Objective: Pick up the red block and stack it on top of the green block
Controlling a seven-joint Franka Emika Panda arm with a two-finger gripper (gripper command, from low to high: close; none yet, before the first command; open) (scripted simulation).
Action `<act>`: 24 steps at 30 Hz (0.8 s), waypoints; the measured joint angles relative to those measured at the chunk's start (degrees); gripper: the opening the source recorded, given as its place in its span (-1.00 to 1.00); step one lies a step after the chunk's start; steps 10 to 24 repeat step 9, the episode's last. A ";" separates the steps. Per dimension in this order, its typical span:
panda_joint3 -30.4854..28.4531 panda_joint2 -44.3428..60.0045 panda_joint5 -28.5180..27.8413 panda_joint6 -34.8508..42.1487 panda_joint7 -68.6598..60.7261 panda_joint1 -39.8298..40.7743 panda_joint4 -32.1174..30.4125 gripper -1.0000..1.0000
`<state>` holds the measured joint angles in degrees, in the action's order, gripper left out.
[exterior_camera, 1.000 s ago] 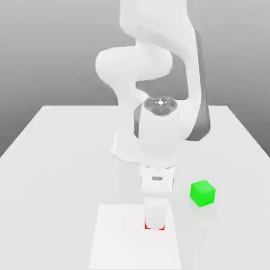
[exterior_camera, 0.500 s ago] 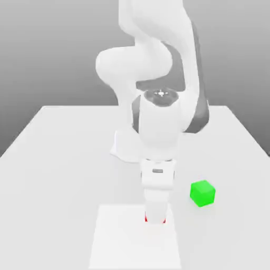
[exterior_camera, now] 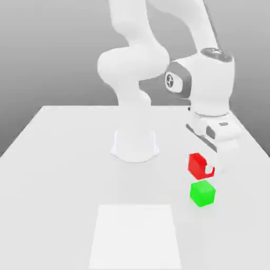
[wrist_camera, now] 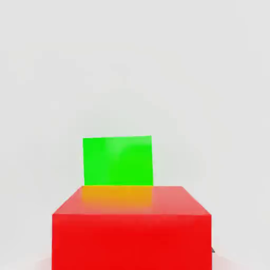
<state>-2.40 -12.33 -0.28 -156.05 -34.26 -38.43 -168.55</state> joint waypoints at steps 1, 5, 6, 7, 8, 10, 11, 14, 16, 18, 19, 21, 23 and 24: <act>0.08 1.47 0.32 -1.48 -0.26 -0.36 0.01 -1.00; 0.32 8.71 1.26 -8.53 -0.96 -0.68 0.23 -1.00; 0.25 10.65 1.11 -10.44 -0.86 -0.64 0.27 -1.00; 0.14 12.19 0.84 -11.95 -0.67 -0.70 0.29 1.00; 0.14 12.19 0.84 -11.95 -0.67 -0.67 0.29 1.00; 0.14 12.19 0.84 -11.95 -0.67 -0.64 0.29 1.00; 0.14 12.19 0.84 -11.95 -0.67 -0.64 0.29 1.00; 0.14 12.19 0.84 -11.95 -0.67 -0.64 0.29 1.00; 0.14 12.19 0.84 -11.95 -0.67 -0.64 0.29 1.00; 0.14 12.19 0.84 -11.95 -0.67 -0.64 0.29 1.00; 0.14 12.19 0.84 -11.95 -0.67 -0.64 0.29 1.00; 0.14 12.19 0.84 -11.95 -0.67 -0.64 0.29 1.00; 0.14 12.19 0.84 -11.95 -0.67 -0.64 0.29 1.00; 0.14 12.19 0.84 -11.95 -0.67 -0.64 0.29 1.00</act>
